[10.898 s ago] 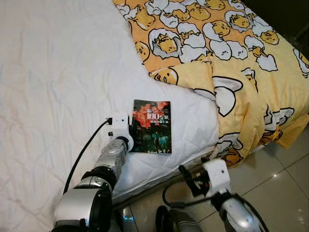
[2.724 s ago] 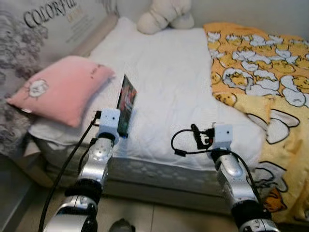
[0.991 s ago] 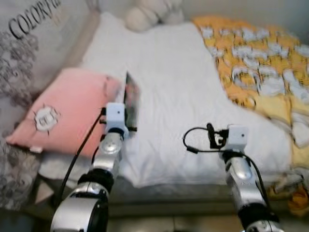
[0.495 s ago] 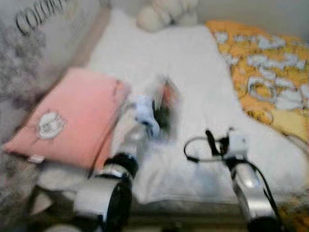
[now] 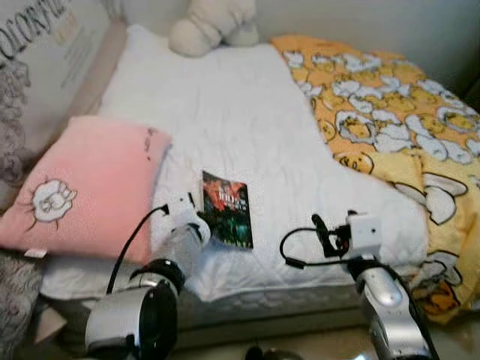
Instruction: Clean up the room
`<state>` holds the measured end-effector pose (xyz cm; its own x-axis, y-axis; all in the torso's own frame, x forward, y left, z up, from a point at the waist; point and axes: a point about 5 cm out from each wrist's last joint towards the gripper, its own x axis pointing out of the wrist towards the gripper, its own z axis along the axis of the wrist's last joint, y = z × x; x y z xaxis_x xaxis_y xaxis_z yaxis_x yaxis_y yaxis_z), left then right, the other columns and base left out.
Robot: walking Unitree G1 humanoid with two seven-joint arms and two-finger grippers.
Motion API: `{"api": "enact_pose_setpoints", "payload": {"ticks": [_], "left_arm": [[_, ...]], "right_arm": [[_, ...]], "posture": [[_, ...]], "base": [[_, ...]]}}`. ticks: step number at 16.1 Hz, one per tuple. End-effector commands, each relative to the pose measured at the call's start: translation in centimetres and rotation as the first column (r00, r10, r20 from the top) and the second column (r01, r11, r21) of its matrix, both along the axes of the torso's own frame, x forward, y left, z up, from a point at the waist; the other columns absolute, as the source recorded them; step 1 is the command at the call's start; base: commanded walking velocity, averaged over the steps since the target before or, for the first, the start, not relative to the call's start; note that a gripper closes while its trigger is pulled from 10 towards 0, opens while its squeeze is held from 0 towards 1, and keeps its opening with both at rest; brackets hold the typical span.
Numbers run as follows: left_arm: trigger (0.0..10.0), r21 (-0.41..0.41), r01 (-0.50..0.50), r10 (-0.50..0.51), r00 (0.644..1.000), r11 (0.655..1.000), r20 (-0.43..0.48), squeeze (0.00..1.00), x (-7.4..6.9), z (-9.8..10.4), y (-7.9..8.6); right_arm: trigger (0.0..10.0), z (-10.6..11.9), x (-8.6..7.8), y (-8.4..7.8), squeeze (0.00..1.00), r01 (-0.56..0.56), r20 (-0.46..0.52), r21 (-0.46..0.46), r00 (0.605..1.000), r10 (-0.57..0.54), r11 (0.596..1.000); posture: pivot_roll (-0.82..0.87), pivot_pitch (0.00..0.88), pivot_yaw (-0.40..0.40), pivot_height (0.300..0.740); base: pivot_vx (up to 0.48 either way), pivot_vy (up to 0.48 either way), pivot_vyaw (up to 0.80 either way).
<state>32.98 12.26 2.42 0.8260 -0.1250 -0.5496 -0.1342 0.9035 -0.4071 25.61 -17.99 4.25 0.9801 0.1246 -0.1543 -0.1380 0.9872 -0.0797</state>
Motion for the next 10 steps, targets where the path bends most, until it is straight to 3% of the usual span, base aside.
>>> {"api": "enact_pose_setpoints", "payload": {"ticks": [1, 2, 5, 7, 10], "left_arm": [[10.0, 0.219, 0.036, -0.065, 0.99, 0.975, 0.126, 0.0, 2.1, 2.8, 1.1], [10.0, 0.327, 0.085, -0.147, 0.974, 0.941, 0.171, 0.0, 2.8, 3.8, 1.3], [10.0, 0.441, -0.007, -0.096, 0.973, 0.898, 0.211, 0.0, 3.6, 5.2, 3.8], [10.0, 0.453, -0.031, -0.065, 0.978, 0.891, 0.196, 0.0, 3.4, 5.0, 4.6], [10.0, 0.445, 0.031, -0.09, 0.99, 0.895, 0.112, 0.0, 2.5, 3.4, 4.5]], "right_arm": [[10.0, 0.7, 0.1, -0.3, 0.0, 0.0, 0.015, -0.015, 1.0, 0.0, 1.0], [10.0, 0.8, 0.2, -0.3, 0.0, 0.001, 0.014, -0.017, 1.0, 0.0, 1.0], [10.0, 0.7, 0.2, -0.1, 0.0, -0.006, 0.002, -0.007, 1.0, 0.006, 1.0], [10.0, 0.8, 0.0, 0.6, 0.0, -0.058, -0.004, 0.05, 0.998, 0.059, 0.997], [10.0, 0.0, -0.9, 1.3, 0.0, -0.116, -0.044, 0.08, 0.992, 0.12, 0.99]], "posture": [[-0.14, 0.0, -0.109, 0.74], [-0.14, 0.0, -0.109, 0.74], [-0.12, 0.0, -0.114, 0.74], [-0.11, 0.002, -0.118, 0.74], [-0.1, 0.027, -0.124, 0.74]], "base": [[0.0, 0.0, 0.0], [0.0, 0.0, 0.0], [0.0, 0.0, 0.0], [0.0, 0.0, 0.0], [0.0, 0.0, 0.0]]}}
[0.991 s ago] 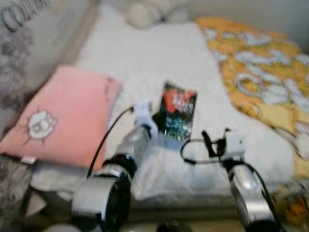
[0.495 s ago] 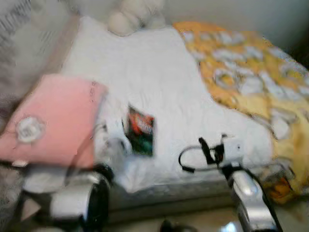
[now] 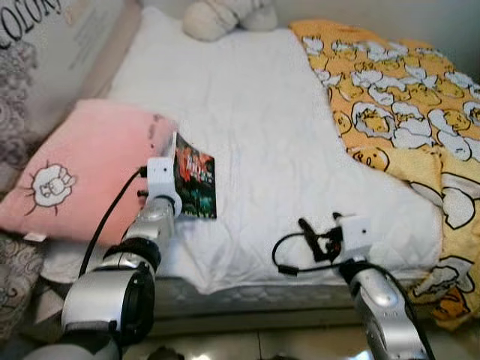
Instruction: Clean up the room
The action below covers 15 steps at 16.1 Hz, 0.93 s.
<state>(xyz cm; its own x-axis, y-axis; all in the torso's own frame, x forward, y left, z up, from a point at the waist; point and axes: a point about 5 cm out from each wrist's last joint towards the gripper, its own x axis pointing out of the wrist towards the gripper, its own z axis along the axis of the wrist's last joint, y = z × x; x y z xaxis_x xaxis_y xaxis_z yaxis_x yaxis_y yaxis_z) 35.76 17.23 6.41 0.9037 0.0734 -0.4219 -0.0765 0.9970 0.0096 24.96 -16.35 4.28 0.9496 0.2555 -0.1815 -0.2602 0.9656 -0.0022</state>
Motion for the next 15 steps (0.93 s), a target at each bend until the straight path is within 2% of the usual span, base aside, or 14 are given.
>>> {"api": "enact_pose_setpoints", "payload": {"ticks": [1, 4, 5, 7, 9, 11, 12, 13, 14, 15], "left_arm": [[10.0, 0.022, 0.032, -0.031, 0.999, 0.999, -0.042, 0.0, -0.4, -0.8, -0.5], [10.0, 0.073, 0.057, -0.052, 0.996, 0.996, -0.069, 0.0, -0.5, -0.9, -0.4], [10.0, 0.1, 0.101, -0.093, 0.992, 0.99, -0.08, 0.0, -0.4, -0.8, -0.7], [10.0, 0.151, 0.126, -0.111, 0.988, 0.981, -0.106, 0.0, -0.6, -1.1, -0.8], [10.0, 0.106, 0.104, -0.091, 0.989, 0.989, -0.118, 0.0, -0.7, -1.3, -0.8], [10.0, 0.134, 0.123, -0.106, 0.986, 0.983, -0.13, 0.0, -0.7, -1.4, -0.9], [10.0, 0.196, 0.117, -0.091, 0.987, 0.974, -0.136, 0.08, -0.8, -1.4, -0.5], [10.0, 0.241, 0.098, -0.067, 0.989, 0.966, -0.134, 0.95, -0.9, -1.4, 0.1], [10.0, 0.259, 0.09, -0.058, 0.99, 0.962, -0.13, 1.0, -0.8, -1.3, 0.4], [10.0, 0.255, 0.1, -0.066, 0.988, 0.962, -0.137, 1.0, -0.9, -1.4, 0.5]], "right_arm": [[10.0, -0.1, -0.3, -0.2, 0.0, -0.002, -0.015, 0.006, 1.0, 0.002, 1.0], [10.0, -0.3, -0.7, 0.2, 0.0, -0.026, -0.032, 0.01, 0.999, 0.026, 1.0], [10.0, -0.3, -0.8, 0.2, 0.0, -0.033, -0.036, 0.011, 0.999, 0.033, 0.999], [10.0, -0.4, -0.8, 0.2, 0.0, -0.035, -0.041, 0.01, 0.999, 0.035, 0.999], [10.0, -0.4, -0.8, 0.3, 0.0, -0.038, -0.043, 0.008, 0.998, 0.039, 0.999], [10.0, -0.4, -0.8, 0.2, 0.0, -0.041, -0.047, 0.006, 0.998, 0.041, 0.999], [10.0, -0.4, -0.8, 0.2, 0.0, -0.043, -0.048, 0.003, 0.998, 0.043, 0.999], [10.0, -0.3, -0.8, 0.2, 0.0, -0.044, -0.048, 0.001, 0.998, 0.044, 0.999], [10.0, -0.3, -0.8, 0.1, 0.0, -0.043, -0.048, -0.001, 0.998, 0.043, 0.999], [10.0, -0.4, -0.8, 0.1, 0.0, -0.04, -0.05, -0.003, 0.998, 0.04, 0.999]], "posture": [[-0.1, 0.028, -0.125, 0.74], [-0.1, 0.038, -0.129, 0.74], [-0.1, 0.038, -0.129, 0.74], [-0.1, 0.037, -0.129, 0.74], [-0.1, 0.035, -0.129, 0.74], [-0.11, 0.032, -0.13, 0.74], [-0.11, 0.029, -0.129, 0.74], [-0.11, 0.028, -0.128, 0.74], [-0.11, 0.027, -0.127, 0.74], [-0.11, 0.027, -0.127, 0.74]], "base": [[0.0, 0.0, 0.0], [0.0, 0.0, 0.0], [0.0, 0.0, 0.0], [0.0, 0.0, 0.0], [0.0, 0.0, 0.0], [0.0, 0.0, 0.0], [0.0, 0.0, 0.0], [0.0, 0.0, 0.0], [0.0, 0.0, 0.0], [0.0, 0.0, 0.0]]}}
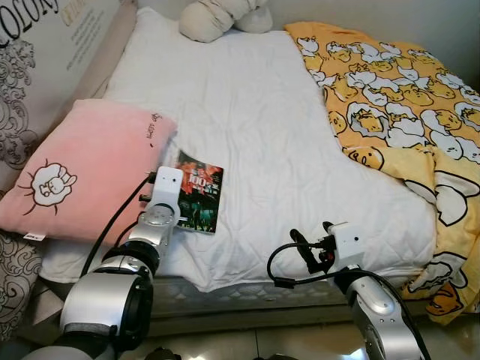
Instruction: Clean up the room
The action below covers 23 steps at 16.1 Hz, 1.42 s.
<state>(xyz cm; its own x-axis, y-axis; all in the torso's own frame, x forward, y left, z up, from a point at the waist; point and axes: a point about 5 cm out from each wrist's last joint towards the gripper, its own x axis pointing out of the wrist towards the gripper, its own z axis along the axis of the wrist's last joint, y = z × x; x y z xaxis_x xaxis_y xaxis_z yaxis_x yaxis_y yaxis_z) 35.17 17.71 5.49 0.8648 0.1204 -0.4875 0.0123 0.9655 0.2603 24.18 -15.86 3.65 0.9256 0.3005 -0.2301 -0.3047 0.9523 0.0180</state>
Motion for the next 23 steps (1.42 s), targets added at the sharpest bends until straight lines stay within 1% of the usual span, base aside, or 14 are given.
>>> {"api": "enact_pose_setpoints", "payload": {"ticks": [1, 2, 5, 7, 9, 10, 13, 15, 16, 18, 19, 20, 21, 23], "left_arm": [[10.0, 0.032, 0.026, -0.025, 0.999, 0.999, -0.04, 1.0, -0.3, -0.5, 0.0], [10.0, 0.03, 0.032, -0.031, 0.998, 0.999, -0.049, 1.0, -0.3, -0.5, 0.0], [10.0, 0.05, 0.031, -0.028, 0.998, 0.998, -0.063, 1.0, -0.3, -0.5, 0.5], [10.0, 0.035, 0.062, -0.059, 0.995, 0.998, -0.08, 1.0, -0.4, -0.6, 0.2], [10.0, 0.116, 0.124, -0.116, 0.991, 0.986, -0.07, 1.0, 0.0, -0.1, 0.1], [10.0, 0.207, 0.159, -0.151, 0.987, 0.965, -0.054, 1.0, 0.3, 0.4, 0.2], [10.0, 0.291, 0.167, -0.181, 0.983, 0.942, 0.024, 1.0, 1.3, 2.0, 0.2], [10.0, 0.18, 0.188, -0.205, 0.975, 0.966, 0.08, 1.0, 1.6, 2.5, -1.2], [10.0, 0.07, 0.261, -0.267, 0.957, 0.963, 0.109, 0.0, 1.2, 1.9, -3.3], [10.0, -0.092, 0.314, -0.299, 0.944, 0.945, 0.142, 0.0, 0.5, 1.1, -5.3], [10.0, -0.214, 0.354, -0.309, 0.926, 0.911, 0.217, 0.0, -0.6, 0.5, -7.1], [10.0, -0.338, 0.266, -0.129, 0.916, 0.903, 0.379, 0.0, -1.9, 0.9, -6.4], [10.0, -0.374, 0.224, -0.061, 0.914, 0.9, 0.401, 0.0, -2.4, 0.9, -5.5], [10.0, -0.344, 0.176, -0.014, 0.904, 0.922, 0.427, 0.0, -3.6, 0.6, -4.0]], "right_arm": [[10.0, 0.4, -0.1, -0.3, 0.0, -0.001, 0.008, 0.0, 1.0, 0.001, 1.0], [10.0, 0.5, -0.1, -0.1, 0.0, -0.011, 0.014, 0.012, 1.0, 0.011, 1.0], [10.0, 1.5, -0.4, 2.4, 0.0, -0.176, 0.045, 0.059, 0.984, 0.173, 0.983], [10.0, 1.5, -0.4, 2.5, 0.0, -0.178, 0.04, 0.059, 0.984, 0.176, 0.982], [10.0, 1.3, -0.4, 2.2, 0.0, -0.171, 0.029, 0.051, 0.985, 0.17, 0.984], [10.0, 1.3, -0.4, 2.1, 0.0, -0.169, 0.025, 0.051, 0.985, 0.168, 0.984], [10.0, 1.3, -0.5, 2.2, 0.0, -0.16, 0.025, 0.054, 0.987, 0.159, 0.986], [10.0, 1.1, -0.5, 2.2, 0.0, -0.147, 0.026, 0.057, 0.989, 0.145, 0.988], [10.0, 1.0, -0.6, 2.1, 0.0, -0.128, 0.027, 0.055, 0.992, 0.127, 0.99], [10.0, 1.0, -0.7, 1.9, 0.0, -0.1, 0.032, 0.055, 0.995, 0.098, 0.993], [10.0, 0.9, -0.3, 0.6, 0.0, 0.025, 0.028, 0.009, 0.999, -0.025, 1.0], [10.0, 0.9, 0.3, -0.7, 0.0, 0.127, 0.039, -0.006, 0.991, -0.126, 0.992], [10.0, 1.0, 0.6, -0.9, 0.0, 0.146, 0.046, 0.013, 0.988, -0.146, 0.989], [10.0, 1.5, 1.5, -1.0, 0.0, 0.179, 0.069, 0.052, 0.981, -0.183, 0.982]], "posture": [[-0.11, 0.029, -0.129, 0.74], [-0.11, 0.029, -0.129, 0.74], [-0.11, 0.032, -0.131, 0.74], [-0.11, 0.033, -0.133, 0.74], [-0.11, 0.033, -0.135, 0.74], [-0.11, 0.033, -0.135, 0.74], [-0.11, 0.032, -0.123, 0.74], [-0.09, 0.025, -0.103, 0.74], [-0.08, 0.017, -0.094, 0.74], [-0.07, 0.008, -0.09, 0.74], [-0.04, 0.0, -0.078, 0.74], [-0.02, 0.0, -0.065, 0.74], [-0.02, 0.0, -0.059, 0.74], [0.0, 0.0, -0.055, 0.74]], "base": [[0.0, 0.0, 0.0], [0.0, 0.0, 0.0], [0.0, 0.0, 0.0], [0.0, 0.0, 0.0], [0.0, 0.0, 0.0], [0.0, 0.0, 0.0], [0.0, 0.0, 0.0], [0.0, 0.0, 0.0], [0.0, 0.0, 0.0], [0.0, 0.0, 0.0], [0.0, 0.0, 0.0], [0.0, 0.0, 0.0], [0.0, 0.0, 0.0], [0.0, -0.469, 0.0]]}}
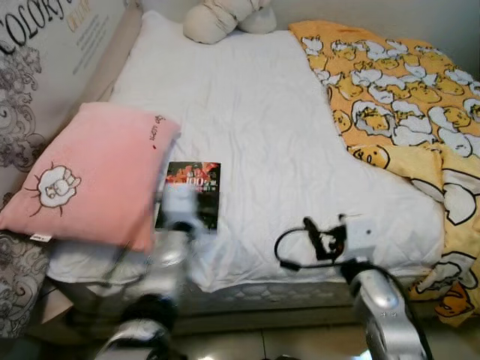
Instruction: Clean up the room
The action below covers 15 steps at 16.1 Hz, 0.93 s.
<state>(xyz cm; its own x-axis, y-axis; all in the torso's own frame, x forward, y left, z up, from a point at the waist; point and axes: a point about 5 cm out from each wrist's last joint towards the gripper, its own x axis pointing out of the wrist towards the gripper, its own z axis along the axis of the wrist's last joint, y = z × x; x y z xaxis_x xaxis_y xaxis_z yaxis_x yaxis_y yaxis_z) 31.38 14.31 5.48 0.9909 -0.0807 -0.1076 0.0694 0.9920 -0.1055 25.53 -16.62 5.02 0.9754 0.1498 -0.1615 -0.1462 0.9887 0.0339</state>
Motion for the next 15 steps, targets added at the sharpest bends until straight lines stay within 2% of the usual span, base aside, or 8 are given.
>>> {"api": "enact_pose_setpoints", "payload": {"ticks": [1, 3, 5, 8, 9, 10, 11, 15], "left_arm": [[10.0, 0.012, -0.022, 0.022, 0.999, 1.0, 0.031, 0.0, -0.1, 0.4, -0.3], [10.0, 0.033, -0.004, 0.003, 0.999, 0.999, 0.042, 0.0, 0.0, 0.7, -1.0], [10.0, 0.059, 0.061, -0.066, 0.995, 0.996, 0.07, 0.0, 0.2, 1.4, -2.2], [10.0, 0.043, 0.137, -0.14, 0.987, 0.99, 0.075, 0.0, 0.0, 1.4, -3.2], [10.0, 0.05, 0.113, -0.116, 0.992, 0.992, 0.058, 0.0, 0.1, 1.3, -2.9], [10.0, 0.055, 0.071, -0.073, 0.996, 0.996, 0.044, 0.86, 0.1, 1.1, -1.9], [10.0, 0.064, 0.063, -0.065, 0.997, 0.996, 0.041, 1.0, 0.0, 1.0, -1.6], [10.0, 0.101, 0.07, -0.074, 0.997, 0.992, 0.032, 1.0, 0.1, 0.9, -1.5]], "right_arm": [[10.0, 0.3, 0.9, -0.1, 0.0, 0.029, 0.021, 0.032, 0.999, -0.03, 0.999], [10.0, 0.0, 1.8, 0.2, 0.0, 0.044, 0.017, -0.005, 0.999, -0.044, 0.999], [10.0, 0.1, 2.6, 0.6, 0.0, 0.04, 0.028, -0.019, 0.999, -0.04, 0.999], [10.0, -0.1, 3.1, 1.0, 0.0, 0.032, 0.028, -0.047, 0.999, -0.031, 0.998], [10.0, 0.1, 3.2, 1.2, 1.0, 0.035, 0.044, -0.042, 0.998, -0.033, 0.999], [10.0, 0.0, 3.1, 1.0, 1.0, 0.059, 0.053, -0.026, 0.997, -0.058, 0.998], [10.0, -0.2, 3.0, 0.9, 1.0, 0.061, 0.052, -0.028, 0.997, -0.059, 0.998], [10.0, -0.6, 3.0, 0.3, 1.0, 0.086, 0.041, -0.029, 0.996, -0.085, 0.996]], "posture": [[0.01, 0.0, -0.052, 0.74], [0.02, 0.0, -0.053, 0.74], [0.03, 0.0, -0.051, 0.74], [0.02, 0.0, -0.041, 0.74], [0.02, 0.0, -0.037, 0.74], [0.02, 0.0, -0.035, 0.74], [0.02, 0.0, -0.035, 0.74], [0.03, 0.0, -0.036, 0.74]], "base": [[0.0, -0.465, 0.0], [0.0, -0.469, 0.0], [0.0, -0.469, 0.0], [0.0, -0.469, 0.0], [0.0, -0.469, 0.0], [0.0, -0.469, 0.0], [0.0, -0.465, 0.0], [0.0, -0.46, 0.0]]}}
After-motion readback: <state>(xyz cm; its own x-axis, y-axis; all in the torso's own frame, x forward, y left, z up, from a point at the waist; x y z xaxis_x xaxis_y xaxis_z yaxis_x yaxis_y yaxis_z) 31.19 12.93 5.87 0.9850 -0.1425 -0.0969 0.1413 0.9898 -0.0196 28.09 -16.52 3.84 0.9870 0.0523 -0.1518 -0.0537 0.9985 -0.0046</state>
